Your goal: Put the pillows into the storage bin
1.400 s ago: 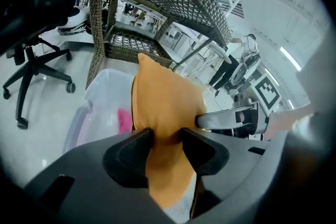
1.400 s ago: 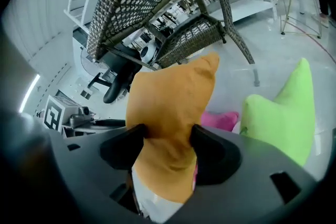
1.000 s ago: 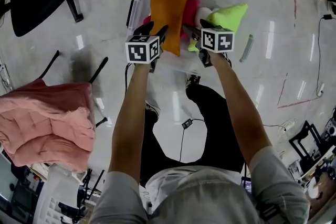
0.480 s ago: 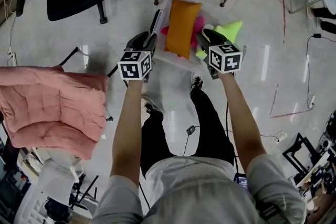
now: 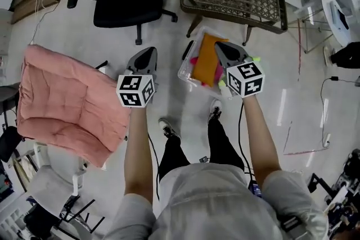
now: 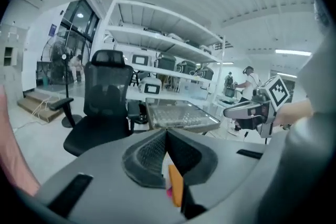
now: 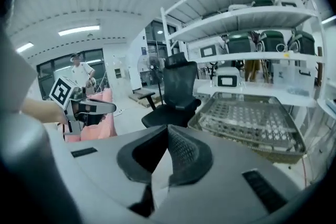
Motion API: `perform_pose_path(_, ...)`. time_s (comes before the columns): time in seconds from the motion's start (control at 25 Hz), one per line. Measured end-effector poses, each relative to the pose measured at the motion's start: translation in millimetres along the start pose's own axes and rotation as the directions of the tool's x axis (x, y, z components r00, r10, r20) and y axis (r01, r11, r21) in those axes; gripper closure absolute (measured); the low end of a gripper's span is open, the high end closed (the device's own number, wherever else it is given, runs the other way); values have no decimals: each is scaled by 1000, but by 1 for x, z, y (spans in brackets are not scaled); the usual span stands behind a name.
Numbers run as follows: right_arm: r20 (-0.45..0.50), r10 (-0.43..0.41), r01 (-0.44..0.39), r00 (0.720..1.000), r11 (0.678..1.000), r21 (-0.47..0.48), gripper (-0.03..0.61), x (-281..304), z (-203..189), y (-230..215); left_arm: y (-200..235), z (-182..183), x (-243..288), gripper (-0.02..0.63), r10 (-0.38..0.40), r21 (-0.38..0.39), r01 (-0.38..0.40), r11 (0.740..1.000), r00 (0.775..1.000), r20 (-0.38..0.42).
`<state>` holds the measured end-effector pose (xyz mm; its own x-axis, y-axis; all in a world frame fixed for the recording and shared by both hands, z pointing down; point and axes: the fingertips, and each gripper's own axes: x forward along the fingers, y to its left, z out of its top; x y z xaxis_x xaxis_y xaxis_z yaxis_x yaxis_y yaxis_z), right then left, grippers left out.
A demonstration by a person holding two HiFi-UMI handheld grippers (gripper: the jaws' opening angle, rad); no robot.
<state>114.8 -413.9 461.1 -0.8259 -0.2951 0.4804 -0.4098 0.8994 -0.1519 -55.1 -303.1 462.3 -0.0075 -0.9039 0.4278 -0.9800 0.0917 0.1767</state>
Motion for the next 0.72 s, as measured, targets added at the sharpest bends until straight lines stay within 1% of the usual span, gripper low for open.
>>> perform_pose_path(0.12, 58, 25, -21, 998, 997, -73, 554, -14, 50, 20, 4, 49, -36, 600, 23, 31, -26, 999, 996, 84)
perform_pose_path(0.24, 110, 47, -30, 993, 988, -153, 554, -27, 92, 41, 5, 91, -67, 600, 37, 57, -47, 997, 985, 167)
perform_pose_path(0.4, 169, 72, -30, 983, 970, -243, 554, -47, 143, 70, 2, 139, -105, 600, 45, 108, -73, 991, 968, 245)
perform_pose_path(0.52, 212, 86, -20, 974, 955, -297, 554, -63, 176, 90, -2, 168, -131, 600, 42, 153, -90, 984, 956, 291)
perform_pose_path(0.72, 275, 99, -1, 956, 941, -338, 554, -92, 212, 109, -19, 201, -163, 598, 33, 208, -110, 972, 938, 345)
